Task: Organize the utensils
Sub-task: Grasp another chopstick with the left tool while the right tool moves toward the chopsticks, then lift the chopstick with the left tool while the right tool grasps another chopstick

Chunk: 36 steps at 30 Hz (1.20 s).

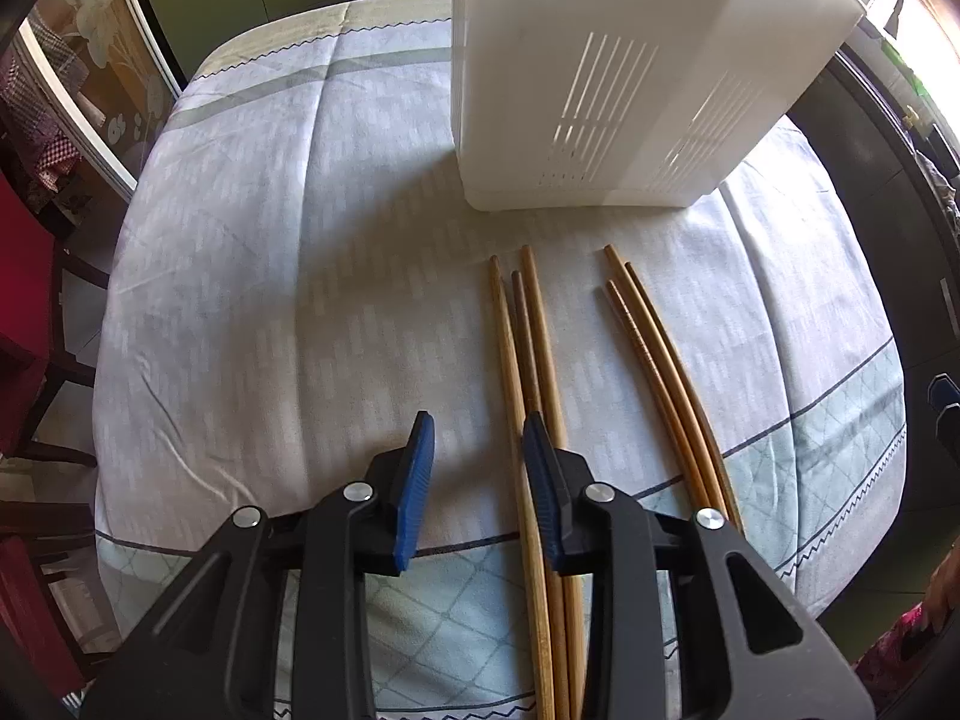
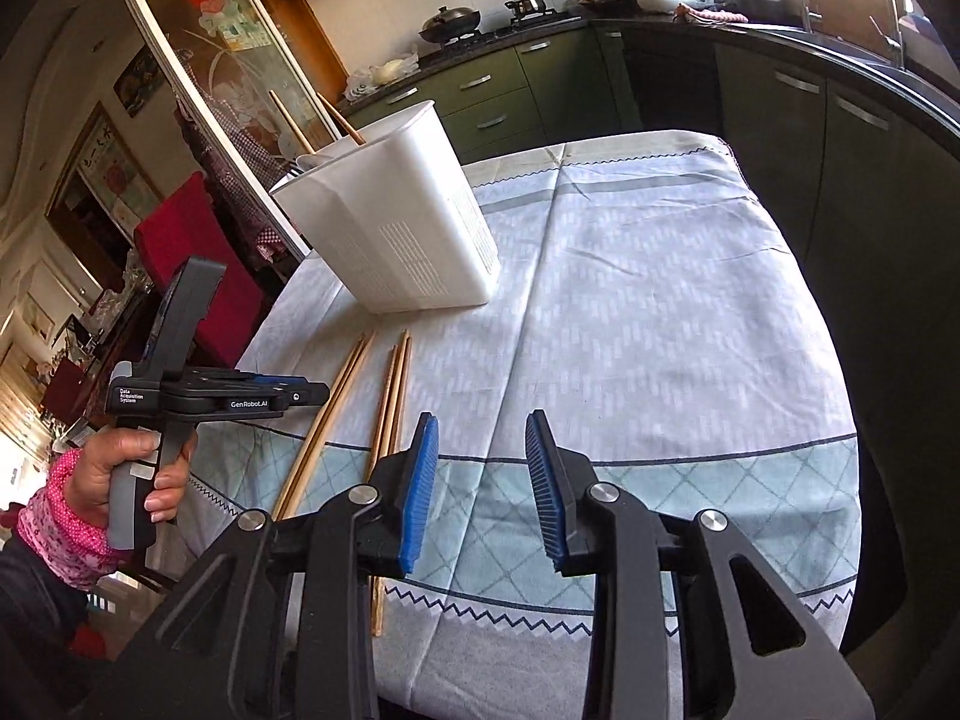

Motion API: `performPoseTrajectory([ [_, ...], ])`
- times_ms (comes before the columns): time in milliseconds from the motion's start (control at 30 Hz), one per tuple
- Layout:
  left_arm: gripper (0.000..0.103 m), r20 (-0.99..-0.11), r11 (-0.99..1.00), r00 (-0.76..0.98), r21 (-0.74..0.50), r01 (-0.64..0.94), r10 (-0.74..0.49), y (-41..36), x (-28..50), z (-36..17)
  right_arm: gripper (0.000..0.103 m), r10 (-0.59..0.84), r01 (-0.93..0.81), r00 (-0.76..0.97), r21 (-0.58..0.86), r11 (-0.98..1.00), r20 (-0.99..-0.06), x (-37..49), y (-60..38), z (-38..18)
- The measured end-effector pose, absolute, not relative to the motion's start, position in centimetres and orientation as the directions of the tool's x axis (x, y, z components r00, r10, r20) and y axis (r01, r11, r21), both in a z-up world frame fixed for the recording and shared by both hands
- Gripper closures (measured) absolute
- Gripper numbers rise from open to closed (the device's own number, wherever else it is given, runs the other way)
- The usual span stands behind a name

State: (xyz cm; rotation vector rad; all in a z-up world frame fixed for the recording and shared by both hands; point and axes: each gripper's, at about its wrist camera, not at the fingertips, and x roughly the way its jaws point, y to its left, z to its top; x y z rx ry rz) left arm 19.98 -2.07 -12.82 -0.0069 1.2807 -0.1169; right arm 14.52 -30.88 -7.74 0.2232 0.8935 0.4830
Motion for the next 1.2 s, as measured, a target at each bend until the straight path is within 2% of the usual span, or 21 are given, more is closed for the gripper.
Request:
performPoseTrajectory([
  [300, 0.074, -0.961, 0.994, 0.265, -0.052, 0.1, -0.078, -3.4, 20.4, -13.3, 0.072, 0.505, -0.313, 0.517, 0.396, 0.863, -0.692, 14.7, -30.6, -7.9],
  [367, 0.082, -0.96, 0.995, 0.274, -0.033, 0.092, -0.058, -3.5, 20.5, -13.4, 0.072, 0.507, -0.311, 0.514, 0.401, 0.862, -0.692, 14.7, -30.7, -8.1],
  [400, 0.092, -0.959, 0.996, 0.278, -0.02, 0.092, -0.045, -3.8, 20.7, -13.4, 0.072, 0.507, -0.309, 0.513, 0.403, 0.862, -0.692, 14.7, -30.8, -8.1],
  [433, 0.094, -0.959, 0.996, 0.28, -0.019, 0.092, -0.044, -3.9, 20.8, -13.5, 0.072, 0.507, -0.306, 0.513, 0.405, 0.862, -0.692, 14.7, -30.9, -8.2],
  [733, 0.096, -0.952, 0.996, 0.297, -0.054, 0.065, -0.071, -2.9, 20.9, -13.1, 0.069, 0.511, -0.296, 0.503, 0.416, 0.86, -0.697, 14.8, -31.2, -8.6],
  [933, 0.096, -0.892, 0.995, 0.44, -0.079, 0.064, -0.099, -1.2, 18.9, -9.5, 0.069, 0.504, -0.301, 0.485, 0.405, 0.863, -0.715, 15.3, -30.5, -9.0],
  [1067, 0.096, -0.823, 0.994, 0.556, -0.089, 0.071, -0.113, -0.1, 16.2, -6.3, 0.063, 0.506, -0.317, 0.453, 0.398, 0.861, -0.734, 15.9, -29.1, -9.4],
  [1200, 0.096, -0.743, 0.992, 0.658, -0.092, 0.086, -0.126, 0.7, 13.0, -3.9, 0.063, 0.487, -0.345, 0.425, 0.361, 0.866, -0.763, 16.9, -27.0, -9.9],
])
